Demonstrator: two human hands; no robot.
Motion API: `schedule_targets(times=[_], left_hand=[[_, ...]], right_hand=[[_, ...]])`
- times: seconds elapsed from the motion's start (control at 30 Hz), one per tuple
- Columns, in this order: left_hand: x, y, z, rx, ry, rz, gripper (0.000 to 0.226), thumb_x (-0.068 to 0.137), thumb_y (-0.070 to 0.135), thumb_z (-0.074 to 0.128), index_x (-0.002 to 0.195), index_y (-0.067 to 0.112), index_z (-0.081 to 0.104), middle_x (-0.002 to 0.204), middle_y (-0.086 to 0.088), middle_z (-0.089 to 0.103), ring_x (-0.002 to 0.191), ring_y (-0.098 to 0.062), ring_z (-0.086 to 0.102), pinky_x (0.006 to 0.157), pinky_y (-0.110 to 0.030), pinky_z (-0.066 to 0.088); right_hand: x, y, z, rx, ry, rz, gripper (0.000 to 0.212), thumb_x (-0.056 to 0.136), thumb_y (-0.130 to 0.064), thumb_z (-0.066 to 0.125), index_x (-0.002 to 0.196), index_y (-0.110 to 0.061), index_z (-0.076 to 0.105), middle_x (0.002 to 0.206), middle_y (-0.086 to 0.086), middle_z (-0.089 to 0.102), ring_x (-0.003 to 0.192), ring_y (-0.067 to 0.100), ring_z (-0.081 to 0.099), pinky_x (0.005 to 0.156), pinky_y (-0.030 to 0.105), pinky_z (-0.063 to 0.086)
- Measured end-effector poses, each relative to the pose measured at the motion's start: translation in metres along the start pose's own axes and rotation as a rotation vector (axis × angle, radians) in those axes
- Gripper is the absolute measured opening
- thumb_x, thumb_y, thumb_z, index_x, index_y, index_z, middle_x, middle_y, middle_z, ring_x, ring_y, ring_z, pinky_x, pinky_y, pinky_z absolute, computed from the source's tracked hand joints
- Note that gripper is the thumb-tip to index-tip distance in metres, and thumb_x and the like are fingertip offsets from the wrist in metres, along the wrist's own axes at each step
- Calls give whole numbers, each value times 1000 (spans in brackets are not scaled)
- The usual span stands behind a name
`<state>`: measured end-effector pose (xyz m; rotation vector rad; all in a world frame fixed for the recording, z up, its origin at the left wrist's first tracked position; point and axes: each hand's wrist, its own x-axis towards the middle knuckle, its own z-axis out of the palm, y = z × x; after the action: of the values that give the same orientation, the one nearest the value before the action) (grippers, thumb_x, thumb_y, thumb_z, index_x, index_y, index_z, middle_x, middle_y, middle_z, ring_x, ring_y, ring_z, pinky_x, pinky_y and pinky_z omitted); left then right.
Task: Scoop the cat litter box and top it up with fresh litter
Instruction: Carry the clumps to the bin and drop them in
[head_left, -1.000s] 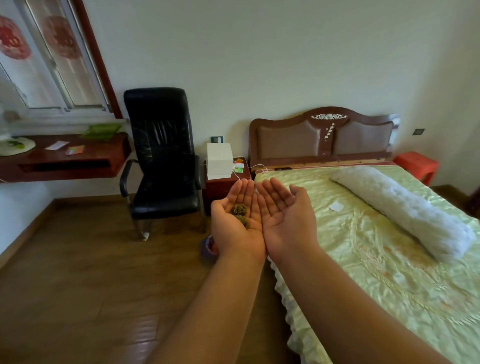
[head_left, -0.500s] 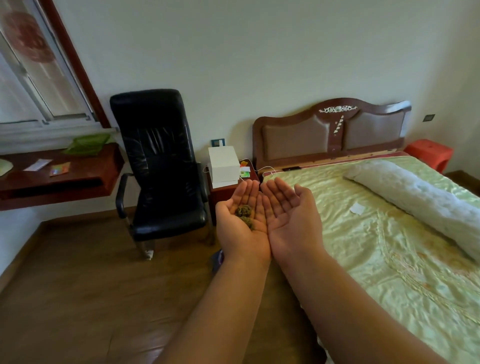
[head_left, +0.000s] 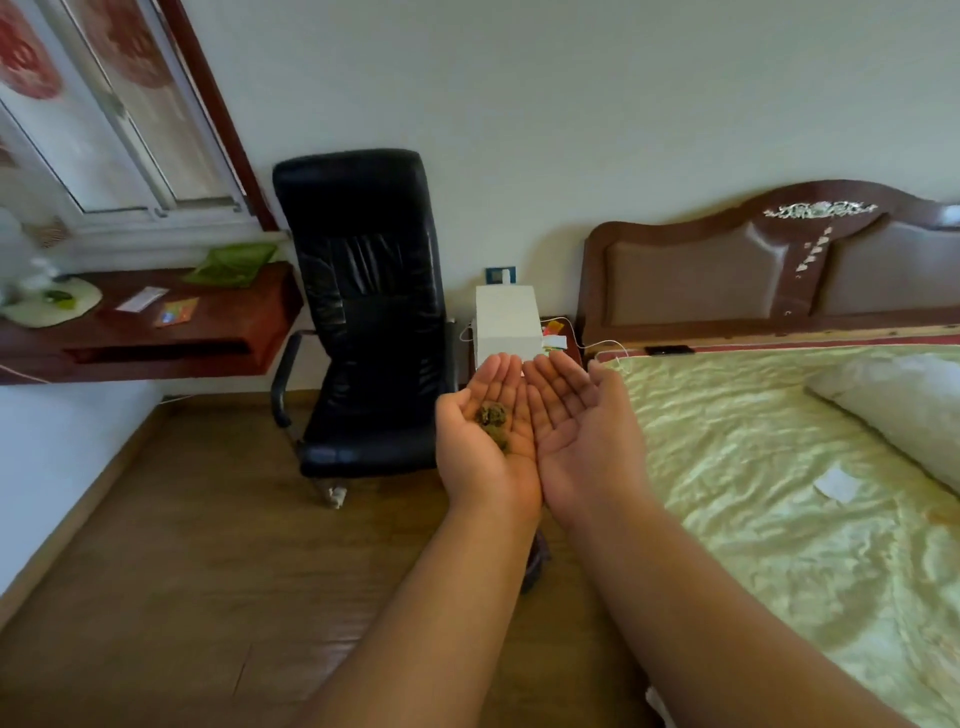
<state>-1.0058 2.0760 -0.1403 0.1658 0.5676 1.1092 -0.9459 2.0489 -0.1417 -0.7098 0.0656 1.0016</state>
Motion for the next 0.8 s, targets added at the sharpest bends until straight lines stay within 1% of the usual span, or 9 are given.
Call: schedule_targets(times=[0.17,0.23,0.33,0.43,0.53,0.6,0.67,0.8], left_hand=[[63,-12,25,-70,18,69,42,103,20,37,122,-1,68,117,-15,74,111,-27,71,111,-41,46],[82,-15,31,-64,17,87,42,104,20,36,124,0,68,119,-15,74,113,-26,71,111,-42,46],[112,-20,36,-48,14,88,42,104,21,36,126,2,67,121,-14,73,115,-27,70,112,-42,45],[149,-25,35,-58,28,67,42,104,21,36,125,2,67,122,-15,72,117,-29,68,114,-43,43],[182,-30,32,-30,37,42,42,105,22,35,126,3,67,124,-14,72,119,-28,67,115,-43,41],[206,-34,30,-2,44,30,43,106,23,34,128,5,67,124,-12,72,119,-26,67,115,-43,41],[233,-37,28,10,59,16,43,106,23,35,128,6,67,124,-11,72,118,-25,68,115,-42,41],[292,-40,21,-24,87,-31,41,104,22,38,126,4,68,122,-13,72,115,-28,70,113,-43,44]], right_hand=[[69,-17,18,-53,-96,80,41,103,-36,51,123,-5,70,117,13,75,108,24,73,100,37,53],[90,-19,23,-46,-111,107,42,103,-36,50,124,-5,69,117,12,75,109,23,73,99,36,53],[122,-20,25,-32,-124,132,41,104,-33,48,125,-5,68,118,12,74,109,21,73,97,35,53],[156,-18,25,-72,-135,135,40,105,-33,46,127,-7,67,120,10,74,111,19,72,102,35,51],[189,-11,25,-103,-130,138,39,106,-33,47,129,-9,65,122,6,74,116,18,69,109,36,47],[212,-5,23,-98,-121,134,38,106,-33,46,130,-10,65,123,5,73,117,17,68,111,37,45],[237,2,23,-92,-104,128,39,106,-34,46,130,-10,65,124,6,73,117,18,68,111,38,45],[288,17,27,-46,-48,111,40,106,-34,46,128,-8,66,123,8,73,116,21,69,109,38,47]])
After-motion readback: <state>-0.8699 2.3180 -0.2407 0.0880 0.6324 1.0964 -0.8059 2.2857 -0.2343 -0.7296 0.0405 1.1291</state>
